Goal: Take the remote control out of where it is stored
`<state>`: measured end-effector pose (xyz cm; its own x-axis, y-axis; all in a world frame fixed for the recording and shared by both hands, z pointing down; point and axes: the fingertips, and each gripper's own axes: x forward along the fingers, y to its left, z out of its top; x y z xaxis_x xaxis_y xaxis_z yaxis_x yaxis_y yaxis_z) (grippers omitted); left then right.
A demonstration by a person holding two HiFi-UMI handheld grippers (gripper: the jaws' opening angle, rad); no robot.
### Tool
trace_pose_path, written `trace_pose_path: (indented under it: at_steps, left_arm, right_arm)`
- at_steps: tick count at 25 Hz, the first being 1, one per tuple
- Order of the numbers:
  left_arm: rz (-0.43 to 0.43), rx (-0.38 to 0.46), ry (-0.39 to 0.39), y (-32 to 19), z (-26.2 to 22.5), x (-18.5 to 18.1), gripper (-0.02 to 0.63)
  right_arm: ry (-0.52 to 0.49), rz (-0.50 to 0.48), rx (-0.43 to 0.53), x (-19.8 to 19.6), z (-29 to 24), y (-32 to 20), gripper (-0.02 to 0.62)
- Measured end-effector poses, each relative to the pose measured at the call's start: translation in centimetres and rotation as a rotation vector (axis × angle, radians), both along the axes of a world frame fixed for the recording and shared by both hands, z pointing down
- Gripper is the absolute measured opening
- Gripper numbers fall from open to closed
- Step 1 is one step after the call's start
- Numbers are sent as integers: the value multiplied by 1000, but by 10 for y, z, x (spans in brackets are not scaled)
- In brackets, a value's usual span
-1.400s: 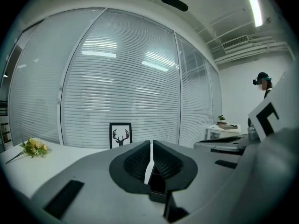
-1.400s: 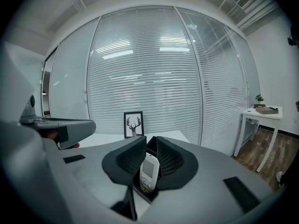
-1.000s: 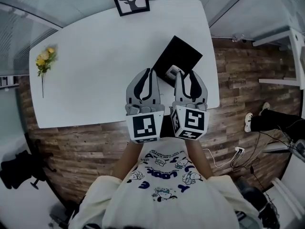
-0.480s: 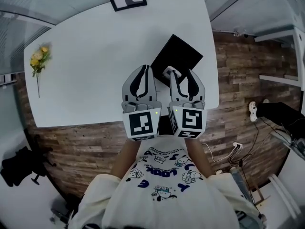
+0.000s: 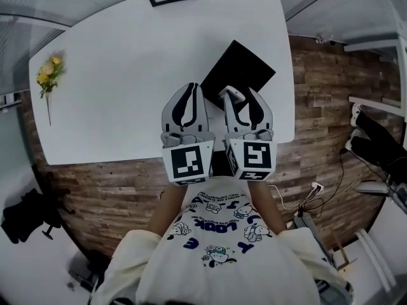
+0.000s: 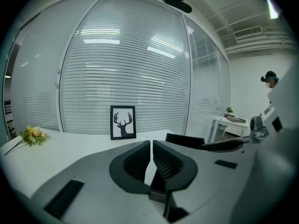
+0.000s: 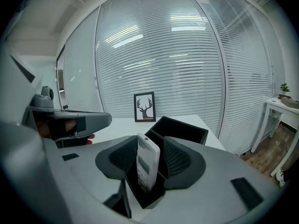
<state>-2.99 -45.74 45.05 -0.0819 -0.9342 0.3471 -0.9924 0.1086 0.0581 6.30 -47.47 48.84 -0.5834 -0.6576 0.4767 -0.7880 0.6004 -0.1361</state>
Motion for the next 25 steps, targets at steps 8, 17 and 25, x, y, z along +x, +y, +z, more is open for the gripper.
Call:
trace_pose_path:
  at_steps: [8,17,25]
  left_arm:
    - [-14,-17,-2,3,7,-4,29]
    - [-23,-29,-8,4,10,-7,29]
    - [-29,-29,-11,7,10,-12,29]
  right_arm:
    - [-10,-30,-13,-6,8,-2,186]
    - [-13,-105,-66,-14,22,0,172]
    - [16,-182,-41,-20,21,8,152]
